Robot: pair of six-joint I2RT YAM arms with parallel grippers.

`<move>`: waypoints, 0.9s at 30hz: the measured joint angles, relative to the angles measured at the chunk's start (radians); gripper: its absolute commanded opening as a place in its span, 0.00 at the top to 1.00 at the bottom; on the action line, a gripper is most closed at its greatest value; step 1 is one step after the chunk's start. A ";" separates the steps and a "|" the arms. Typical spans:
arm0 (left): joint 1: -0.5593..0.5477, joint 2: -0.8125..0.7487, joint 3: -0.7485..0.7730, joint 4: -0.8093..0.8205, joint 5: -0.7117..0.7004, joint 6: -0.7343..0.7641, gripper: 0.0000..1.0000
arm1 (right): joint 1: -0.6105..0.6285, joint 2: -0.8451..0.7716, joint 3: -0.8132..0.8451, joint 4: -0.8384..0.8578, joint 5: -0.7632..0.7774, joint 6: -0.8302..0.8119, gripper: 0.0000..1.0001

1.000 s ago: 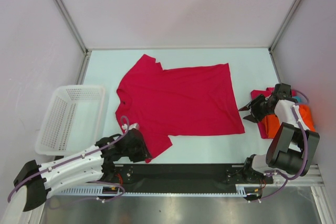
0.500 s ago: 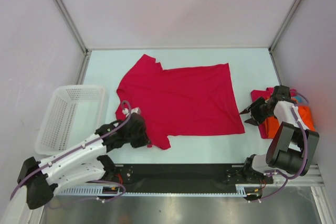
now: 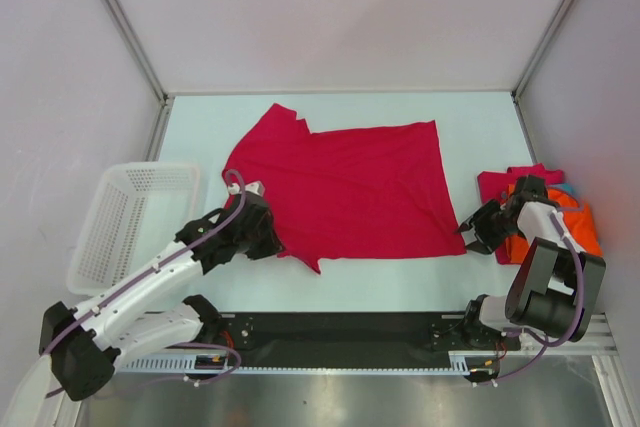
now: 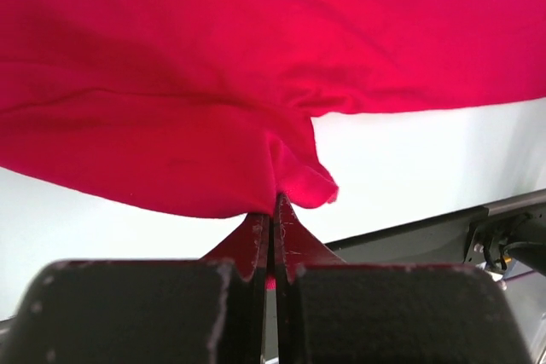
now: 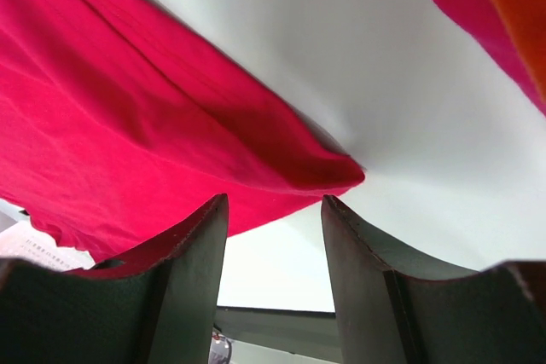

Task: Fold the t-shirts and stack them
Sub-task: Grap the side of the flattened tshirt closest away from the robot with both arms

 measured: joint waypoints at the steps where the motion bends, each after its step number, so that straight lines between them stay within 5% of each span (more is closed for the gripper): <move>1: 0.013 -0.009 0.000 -0.005 -0.001 0.006 1.00 | 0.002 0.000 -0.002 -0.003 0.004 0.000 0.47; 27: 0.203 -0.079 0.023 -0.048 0.051 0.111 1.00 | 0.175 -0.060 -0.032 -0.034 0.138 0.064 0.47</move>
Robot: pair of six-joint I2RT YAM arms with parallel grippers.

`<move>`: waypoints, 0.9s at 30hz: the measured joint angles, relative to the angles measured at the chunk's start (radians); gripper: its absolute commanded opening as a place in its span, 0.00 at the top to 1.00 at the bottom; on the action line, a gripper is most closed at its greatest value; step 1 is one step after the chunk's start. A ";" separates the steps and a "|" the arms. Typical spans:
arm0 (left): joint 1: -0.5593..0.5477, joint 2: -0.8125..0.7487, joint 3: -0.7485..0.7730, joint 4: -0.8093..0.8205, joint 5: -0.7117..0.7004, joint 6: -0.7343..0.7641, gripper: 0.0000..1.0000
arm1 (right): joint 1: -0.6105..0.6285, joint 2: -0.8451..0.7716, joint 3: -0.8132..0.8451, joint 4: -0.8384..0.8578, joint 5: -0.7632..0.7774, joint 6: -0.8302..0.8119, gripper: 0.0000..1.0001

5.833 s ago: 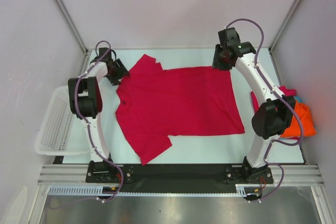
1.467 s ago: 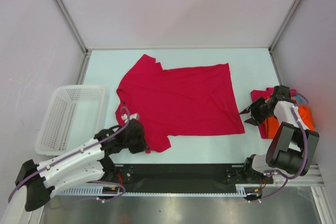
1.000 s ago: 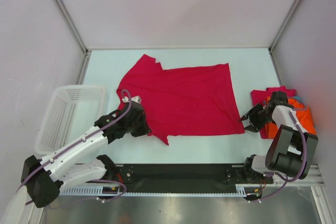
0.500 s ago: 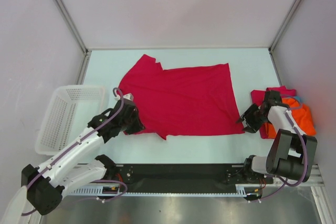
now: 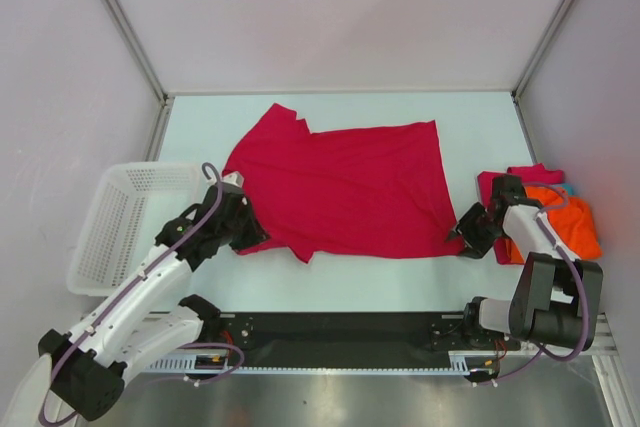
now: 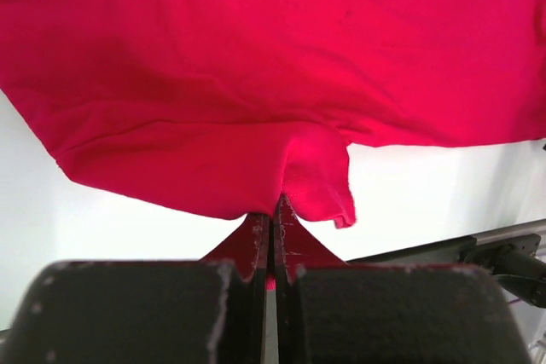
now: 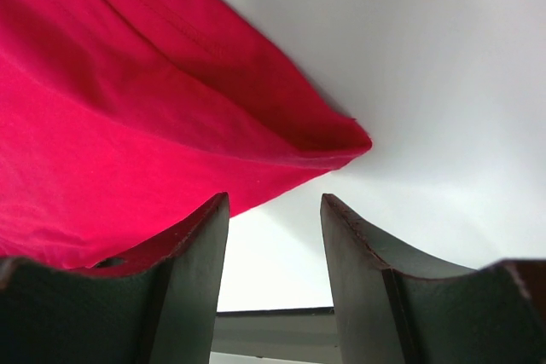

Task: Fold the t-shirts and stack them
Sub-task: Grap the side of the flattened tshirt closest away from the robot with both arms

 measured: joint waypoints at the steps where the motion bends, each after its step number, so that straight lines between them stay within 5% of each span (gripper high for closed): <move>1: 0.004 -0.001 0.001 -0.002 0.005 0.002 1.00 | 0.003 0.000 -0.002 0.000 0.006 0.002 0.47; 20: 0.071 -0.034 0.046 -0.023 0.056 0.060 1.00 | 0.095 0.034 -0.045 0.042 0.129 0.076 0.51; 27: 0.081 -0.059 0.048 -0.048 0.060 0.077 1.00 | 0.122 0.084 -0.021 0.075 0.138 0.092 0.91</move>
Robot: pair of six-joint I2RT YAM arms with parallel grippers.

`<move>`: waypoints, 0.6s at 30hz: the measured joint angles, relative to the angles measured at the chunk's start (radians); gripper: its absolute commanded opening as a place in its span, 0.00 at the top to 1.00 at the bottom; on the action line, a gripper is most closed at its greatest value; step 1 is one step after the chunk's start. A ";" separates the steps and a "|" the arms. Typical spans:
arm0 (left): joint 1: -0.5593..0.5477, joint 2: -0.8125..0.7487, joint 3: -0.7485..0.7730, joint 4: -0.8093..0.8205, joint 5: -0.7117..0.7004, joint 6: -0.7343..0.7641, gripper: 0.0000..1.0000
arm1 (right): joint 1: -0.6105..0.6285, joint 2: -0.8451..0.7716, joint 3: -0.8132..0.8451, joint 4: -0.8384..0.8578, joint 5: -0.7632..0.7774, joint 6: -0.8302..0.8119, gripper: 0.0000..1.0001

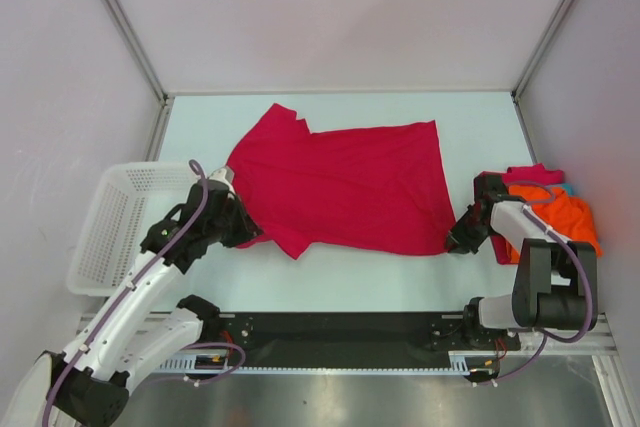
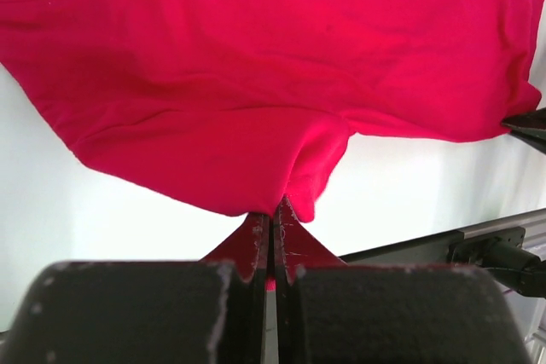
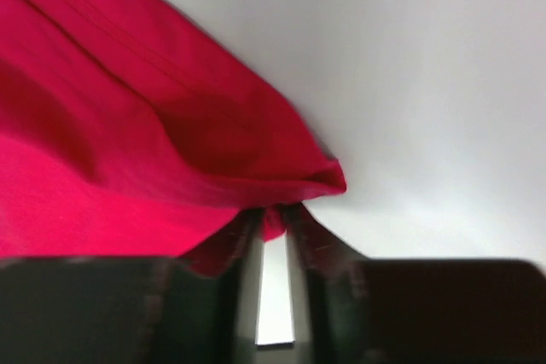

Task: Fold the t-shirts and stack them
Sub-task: Grap the side of the flattened tshirt closest away from the robot with both arms

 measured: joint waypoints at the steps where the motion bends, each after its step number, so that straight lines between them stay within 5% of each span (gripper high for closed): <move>1: 0.002 -0.005 0.002 -0.005 0.000 0.001 1.00 | 0.003 0.010 0.004 0.015 -0.003 0.004 1.00; 10: 0.012 -0.018 0.020 -0.035 -0.002 0.004 1.00 | 0.053 -0.005 -0.010 0.128 0.025 0.005 1.00; 18: 0.021 -0.018 0.039 -0.058 -0.002 0.012 1.00 | 0.069 -0.157 -0.006 0.045 0.109 -0.014 1.00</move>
